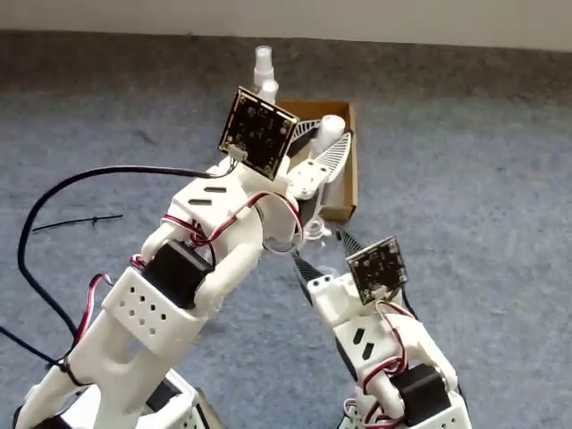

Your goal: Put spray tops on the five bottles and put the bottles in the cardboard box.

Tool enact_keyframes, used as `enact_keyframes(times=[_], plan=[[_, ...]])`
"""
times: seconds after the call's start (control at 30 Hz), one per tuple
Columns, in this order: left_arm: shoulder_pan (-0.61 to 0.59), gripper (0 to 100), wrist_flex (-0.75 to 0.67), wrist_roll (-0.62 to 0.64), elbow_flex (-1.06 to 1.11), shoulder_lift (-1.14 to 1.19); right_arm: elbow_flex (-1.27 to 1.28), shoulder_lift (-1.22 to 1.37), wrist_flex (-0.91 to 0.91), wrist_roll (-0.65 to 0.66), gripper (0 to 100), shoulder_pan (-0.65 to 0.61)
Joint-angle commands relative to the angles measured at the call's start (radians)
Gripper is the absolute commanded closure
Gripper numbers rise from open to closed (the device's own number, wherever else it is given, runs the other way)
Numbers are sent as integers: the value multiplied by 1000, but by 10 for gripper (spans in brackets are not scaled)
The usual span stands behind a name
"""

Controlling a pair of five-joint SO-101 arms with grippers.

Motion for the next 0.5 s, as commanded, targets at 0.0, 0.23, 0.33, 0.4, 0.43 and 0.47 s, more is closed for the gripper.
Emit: enact_keyframes(times=[0.0, 0.23, 0.33, 0.4, 0.43, 0.47], plan=[[-2, 955, 8, 3, 2, -25, -88, -8, -82, -35, 995, 53], [53, 955, 149, -2, 2, -25, -93, -7, -108, -64, 995, 59], [47, 952, 213, -2, 2, -25, -93, -7, -108, -66, 995, 59], [47, 951, 255, -2, 4, -25, -90, -7, -108, -66, 995, 62], [47, 950, 272, -2, 2, -25, -90, -7, -108, -66, 995, 62], [47, 950, 284, -2, 2, -25, -90, -7, -108, -66, 995, 62]])
